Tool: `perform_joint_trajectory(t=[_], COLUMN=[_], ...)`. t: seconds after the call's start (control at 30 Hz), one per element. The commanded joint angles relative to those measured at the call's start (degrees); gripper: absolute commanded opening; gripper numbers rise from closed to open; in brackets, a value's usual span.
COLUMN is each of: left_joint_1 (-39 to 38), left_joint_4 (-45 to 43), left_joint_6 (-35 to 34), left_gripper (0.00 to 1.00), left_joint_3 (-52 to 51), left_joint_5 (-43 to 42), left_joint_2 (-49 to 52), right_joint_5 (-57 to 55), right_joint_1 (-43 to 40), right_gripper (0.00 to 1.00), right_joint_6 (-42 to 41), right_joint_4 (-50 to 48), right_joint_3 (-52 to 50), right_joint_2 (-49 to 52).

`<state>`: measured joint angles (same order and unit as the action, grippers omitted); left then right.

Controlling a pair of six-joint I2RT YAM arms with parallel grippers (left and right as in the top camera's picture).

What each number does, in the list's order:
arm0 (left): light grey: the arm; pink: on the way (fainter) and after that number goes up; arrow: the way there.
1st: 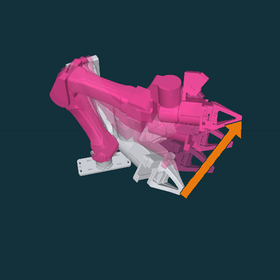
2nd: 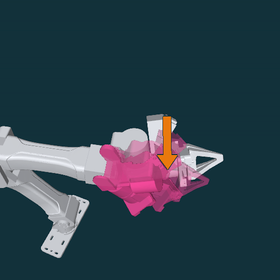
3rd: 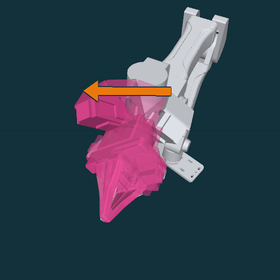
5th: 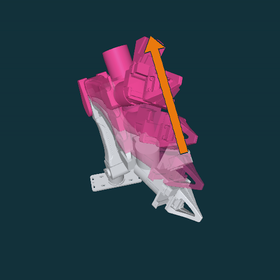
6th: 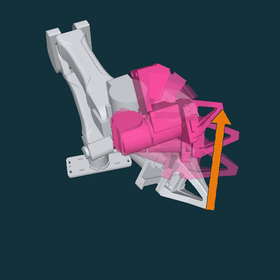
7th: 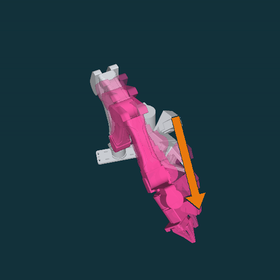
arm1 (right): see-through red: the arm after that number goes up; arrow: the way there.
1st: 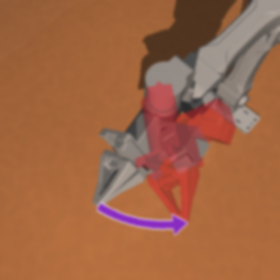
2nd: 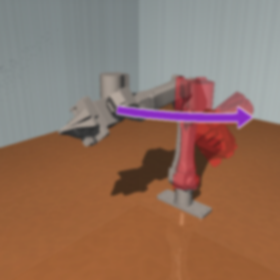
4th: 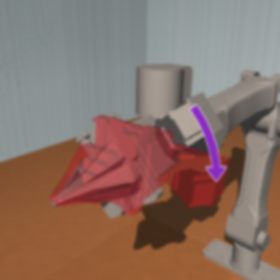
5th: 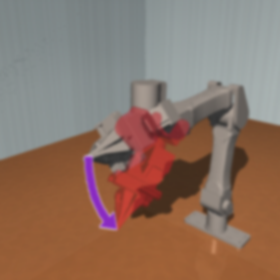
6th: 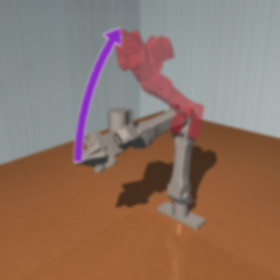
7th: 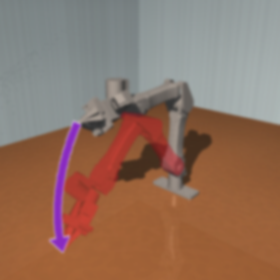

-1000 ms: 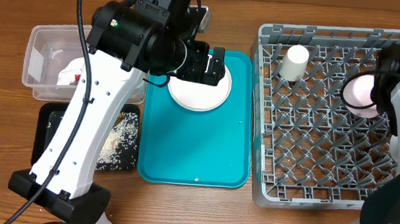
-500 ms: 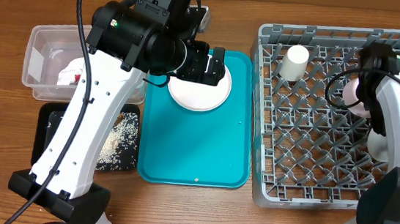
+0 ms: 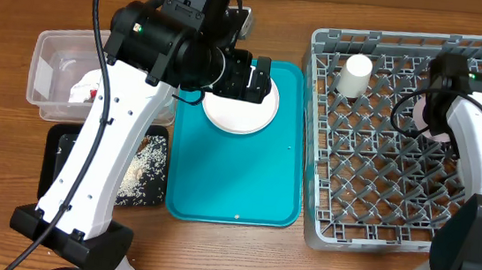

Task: Sort waste into correct bins and load items into the dishwasher
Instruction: 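Lower the white bowl into the grey rack and open the right gripper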

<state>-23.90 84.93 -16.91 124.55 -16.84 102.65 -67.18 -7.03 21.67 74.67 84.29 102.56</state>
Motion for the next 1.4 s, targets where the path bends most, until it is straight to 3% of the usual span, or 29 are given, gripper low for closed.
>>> perform_joint_trajectory(t=[0.0,0.5,0.73,0.87,1.1,1.37], left_joint_1=[0.1,0.1,0.1,0.1,0.1,0.1], left_joint_4=[0.1,0.1,0.1,0.1,0.1,0.1], left_joint_6=[0.7,0.6,0.7,0.7,0.6,0.7], left_gripper=[1.0,1.0,1.0,1.0,1.0,1.0], left_joint_3=[0.6,0.6,0.6,0.6,0.6,0.6], left_joint_5=[0.8,0.8,0.8,0.8,0.8,0.8], left_joint_2=[-0.2,-0.2,-0.2,-0.2,-0.2,-0.2], right_joint_5=[-6.6,6.9,6.6,-2.6,-4.8,-4.8], right_joint_1=[-0.1,6.0,7.0,6.6,6.3,6.4], right_gripper=[0.04,0.04,0.04,0.04,0.04,0.04], right_joint_6=[3.5,2.0,-0.6,-0.2,8.7,9.0], right_joint_4=[-0.9,0.5,1.3,-1.8,-3.5,-3.0], right_joint_3=[0.0,0.0,0.0,0.0,0.0,-3.3], right_joint_2=[0.1,0.1,0.1,0.1,0.2,0.2])
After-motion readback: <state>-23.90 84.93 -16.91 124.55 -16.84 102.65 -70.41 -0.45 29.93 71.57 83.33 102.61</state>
